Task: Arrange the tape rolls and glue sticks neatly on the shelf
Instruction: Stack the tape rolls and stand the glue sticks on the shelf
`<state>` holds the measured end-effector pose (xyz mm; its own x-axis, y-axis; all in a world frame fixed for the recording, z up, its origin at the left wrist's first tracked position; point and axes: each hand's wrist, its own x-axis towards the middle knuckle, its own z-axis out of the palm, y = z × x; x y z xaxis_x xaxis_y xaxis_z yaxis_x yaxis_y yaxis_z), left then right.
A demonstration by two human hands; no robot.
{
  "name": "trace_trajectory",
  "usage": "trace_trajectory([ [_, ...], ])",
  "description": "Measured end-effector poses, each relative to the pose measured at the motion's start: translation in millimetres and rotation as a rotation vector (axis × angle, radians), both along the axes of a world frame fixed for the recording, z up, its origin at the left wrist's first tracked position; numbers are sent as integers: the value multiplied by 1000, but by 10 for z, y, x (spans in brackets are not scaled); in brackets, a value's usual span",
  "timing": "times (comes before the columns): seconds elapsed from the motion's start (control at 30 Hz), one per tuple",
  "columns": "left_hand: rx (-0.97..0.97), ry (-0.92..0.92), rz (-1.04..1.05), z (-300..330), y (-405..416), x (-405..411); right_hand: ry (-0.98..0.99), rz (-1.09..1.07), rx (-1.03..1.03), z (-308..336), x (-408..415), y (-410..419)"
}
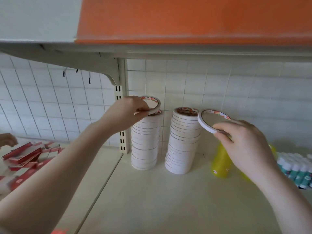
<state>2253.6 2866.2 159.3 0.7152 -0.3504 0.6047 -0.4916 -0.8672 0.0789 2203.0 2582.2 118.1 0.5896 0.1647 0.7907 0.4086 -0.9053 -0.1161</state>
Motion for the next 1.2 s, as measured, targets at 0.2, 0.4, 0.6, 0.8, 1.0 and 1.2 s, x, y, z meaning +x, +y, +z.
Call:
trace_trajectory([
  [0.2,13,105,13,-12,-108,180,33,-23,0,-15,112,-82],
  [0.4,-13,185,11,19,-86,209,20,-23,-3,-34,202,-90],
  [0.6,18,266,36,112,-102,219,10,-14,4,-41,261,-91],
  [0.8,8,323,41,122,-71,238,-5,-1,8,-2,298,-81],
  [1.0,35,359,54,128,-73,252,-9,23,4,61,350,-72],
  [1.2,43,260,45,82,-50,196,19,22,-2,117,400,-42],
])
